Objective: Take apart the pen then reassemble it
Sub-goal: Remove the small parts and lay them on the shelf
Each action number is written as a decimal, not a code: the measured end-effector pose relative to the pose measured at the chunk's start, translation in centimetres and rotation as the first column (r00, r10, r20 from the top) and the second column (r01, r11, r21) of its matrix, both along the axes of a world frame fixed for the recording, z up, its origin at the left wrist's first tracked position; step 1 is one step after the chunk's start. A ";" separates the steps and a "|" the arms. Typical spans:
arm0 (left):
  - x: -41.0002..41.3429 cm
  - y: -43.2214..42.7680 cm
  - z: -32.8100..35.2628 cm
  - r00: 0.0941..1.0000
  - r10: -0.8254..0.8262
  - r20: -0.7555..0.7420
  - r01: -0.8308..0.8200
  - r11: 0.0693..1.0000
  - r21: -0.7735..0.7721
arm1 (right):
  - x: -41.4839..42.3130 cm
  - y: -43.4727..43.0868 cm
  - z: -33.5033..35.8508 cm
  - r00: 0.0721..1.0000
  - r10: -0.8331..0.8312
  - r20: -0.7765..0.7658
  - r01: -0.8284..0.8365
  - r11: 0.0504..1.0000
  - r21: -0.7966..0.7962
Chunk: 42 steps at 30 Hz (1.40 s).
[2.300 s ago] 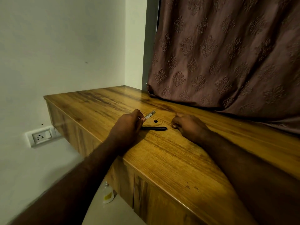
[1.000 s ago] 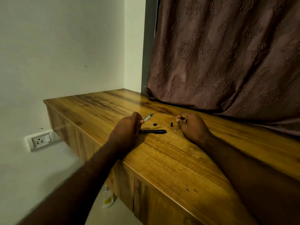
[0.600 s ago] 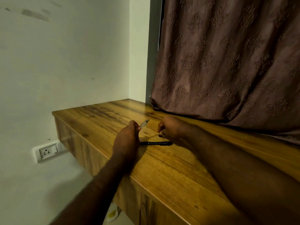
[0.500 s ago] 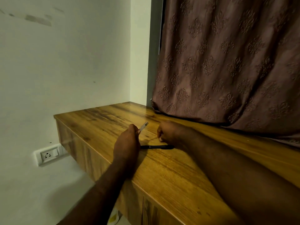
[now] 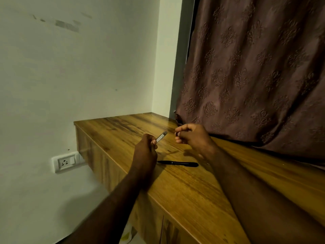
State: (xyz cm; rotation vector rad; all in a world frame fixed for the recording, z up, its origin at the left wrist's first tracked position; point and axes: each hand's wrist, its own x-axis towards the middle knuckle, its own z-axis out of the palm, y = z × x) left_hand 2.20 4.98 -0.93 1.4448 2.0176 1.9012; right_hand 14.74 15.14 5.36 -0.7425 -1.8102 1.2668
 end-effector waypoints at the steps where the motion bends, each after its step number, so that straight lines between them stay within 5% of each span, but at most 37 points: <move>1: -0.1 0.0 0.0 0.999 -0.012 0.031 0.011 1.000 0.020 | -0.2 -0.1 0.1 0.998 0.001 -0.068 -0.003 0.999 -0.040; 12: -0.8 0.1 -0.5 0.936 -0.162 0.312 0.139 0.986 0.096 | -0.8 -0.6 -0.8 0.985 0.076 -0.153 -0.096 0.987 -0.127; 42: -1.7 0.4 -1.0 0.882 -0.259 0.394 0.237 0.966 0.105 | -2.1 -0.4 -2.1 0.995 0.022 -0.096 -0.027 0.998 -0.058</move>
